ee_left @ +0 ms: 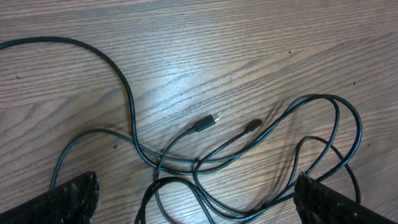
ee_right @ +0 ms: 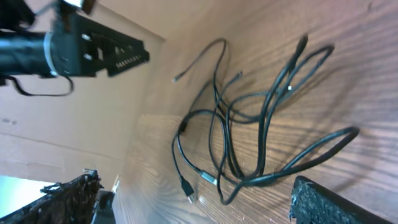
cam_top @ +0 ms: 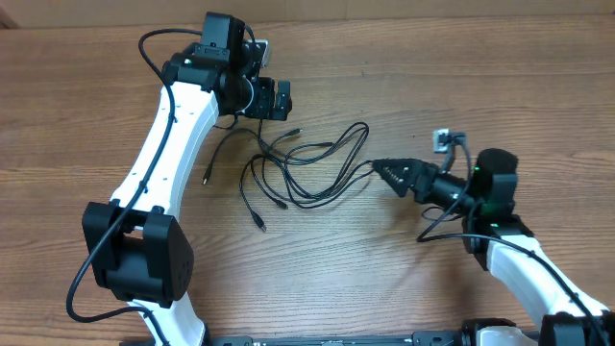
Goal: Untangle cables
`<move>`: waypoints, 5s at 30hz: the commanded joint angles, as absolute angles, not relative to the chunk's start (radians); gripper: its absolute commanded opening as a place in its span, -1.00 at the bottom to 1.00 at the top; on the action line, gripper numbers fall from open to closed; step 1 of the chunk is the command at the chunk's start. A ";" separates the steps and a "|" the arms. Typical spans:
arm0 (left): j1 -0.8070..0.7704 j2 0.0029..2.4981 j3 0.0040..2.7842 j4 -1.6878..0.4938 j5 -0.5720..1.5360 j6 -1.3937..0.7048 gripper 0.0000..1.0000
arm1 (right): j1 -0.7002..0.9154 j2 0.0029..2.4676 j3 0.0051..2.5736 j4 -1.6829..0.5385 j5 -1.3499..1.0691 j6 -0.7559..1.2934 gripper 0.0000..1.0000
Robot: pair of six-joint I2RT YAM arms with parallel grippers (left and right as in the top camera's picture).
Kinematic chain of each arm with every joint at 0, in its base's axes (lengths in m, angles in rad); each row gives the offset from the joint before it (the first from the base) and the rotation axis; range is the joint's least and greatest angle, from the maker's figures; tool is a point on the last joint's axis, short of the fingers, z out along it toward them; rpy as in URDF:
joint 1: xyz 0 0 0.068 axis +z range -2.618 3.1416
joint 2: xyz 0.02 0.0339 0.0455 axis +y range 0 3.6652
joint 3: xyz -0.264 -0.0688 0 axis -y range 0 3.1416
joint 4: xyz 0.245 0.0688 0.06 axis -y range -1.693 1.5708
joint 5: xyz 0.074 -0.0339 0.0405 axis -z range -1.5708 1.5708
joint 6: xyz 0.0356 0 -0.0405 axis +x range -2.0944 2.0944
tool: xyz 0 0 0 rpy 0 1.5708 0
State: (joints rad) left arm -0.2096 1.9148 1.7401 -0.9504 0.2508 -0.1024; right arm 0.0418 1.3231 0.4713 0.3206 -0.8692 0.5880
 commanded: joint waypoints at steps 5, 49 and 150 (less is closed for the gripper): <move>-0.213 1.897 1.750 -0.953 0.252 -0.112 1.00 | 0.108 1.336 0.511 0.364 -0.706 0.606 0.93; -0.213 1.897 1.750 -0.953 0.252 -0.112 1.00 | 0.192 1.568 0.643 0.500 -0.511 0.628 1.00; -0.215 1.897 1.750 -0.953 0.252 -0.112 0.99 | 0.362 1.798 1.073 -0.123 -0.296 0.443 0.47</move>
